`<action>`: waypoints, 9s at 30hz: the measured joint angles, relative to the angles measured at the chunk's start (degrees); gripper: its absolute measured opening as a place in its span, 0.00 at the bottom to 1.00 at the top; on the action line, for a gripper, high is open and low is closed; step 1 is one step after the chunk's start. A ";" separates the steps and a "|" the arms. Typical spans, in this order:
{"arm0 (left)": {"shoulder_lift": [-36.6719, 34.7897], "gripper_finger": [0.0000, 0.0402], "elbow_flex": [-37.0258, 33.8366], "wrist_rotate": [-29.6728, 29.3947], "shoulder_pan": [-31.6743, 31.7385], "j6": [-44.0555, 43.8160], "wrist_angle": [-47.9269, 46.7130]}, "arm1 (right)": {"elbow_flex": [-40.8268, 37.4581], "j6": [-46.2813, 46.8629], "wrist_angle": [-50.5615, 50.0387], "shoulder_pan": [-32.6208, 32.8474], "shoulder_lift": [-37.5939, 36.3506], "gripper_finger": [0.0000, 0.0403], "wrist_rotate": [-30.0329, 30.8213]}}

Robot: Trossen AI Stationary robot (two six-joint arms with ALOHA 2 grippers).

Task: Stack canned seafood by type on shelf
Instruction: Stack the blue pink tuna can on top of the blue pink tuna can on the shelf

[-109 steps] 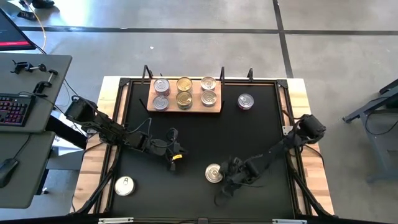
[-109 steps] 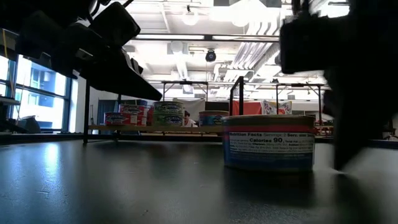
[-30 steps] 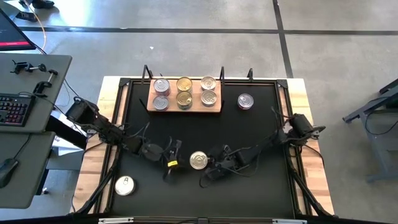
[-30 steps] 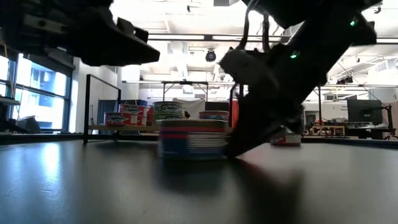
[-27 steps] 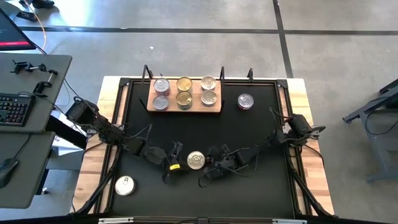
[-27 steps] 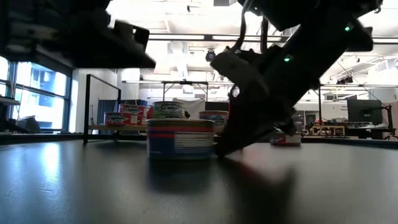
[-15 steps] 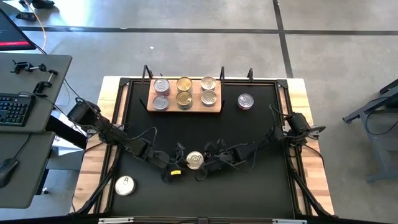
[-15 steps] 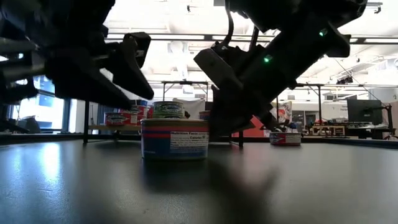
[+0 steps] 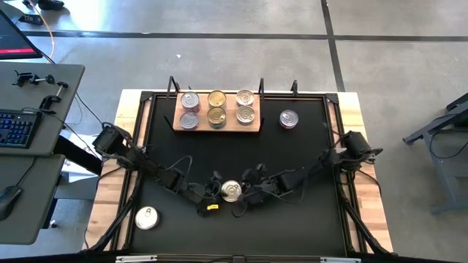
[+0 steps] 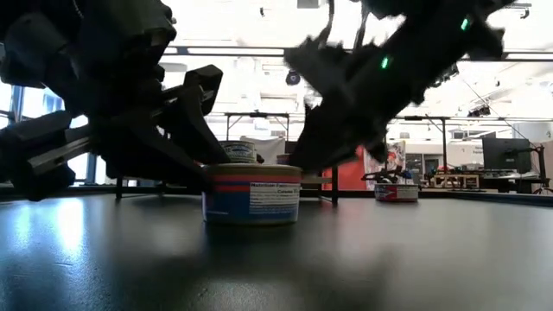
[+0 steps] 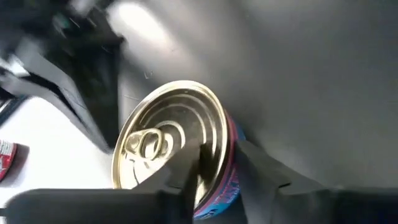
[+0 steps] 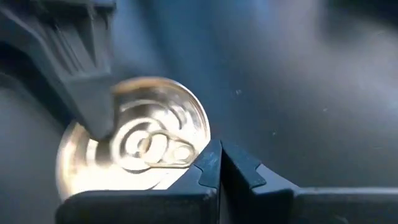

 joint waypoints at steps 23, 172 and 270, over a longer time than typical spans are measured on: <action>-2.84 0.00 18.60 -22.32 -4.81 1.32 -19.97 | 0.11 1.75 -16.70 16.03 -7.45 0.00 12.44; -14.12 0.05 9.24 -21.83 -22.08 -55.87 -47.86 | 0.09 6.36 -14.15 9.10 -3.26 0.00 27.19; -4.35 0.29 9.62 -8.31 -2.27 -17.81 -30.72 | 0.07 -67.89 20.44 6.27 5.92 0.65 2.66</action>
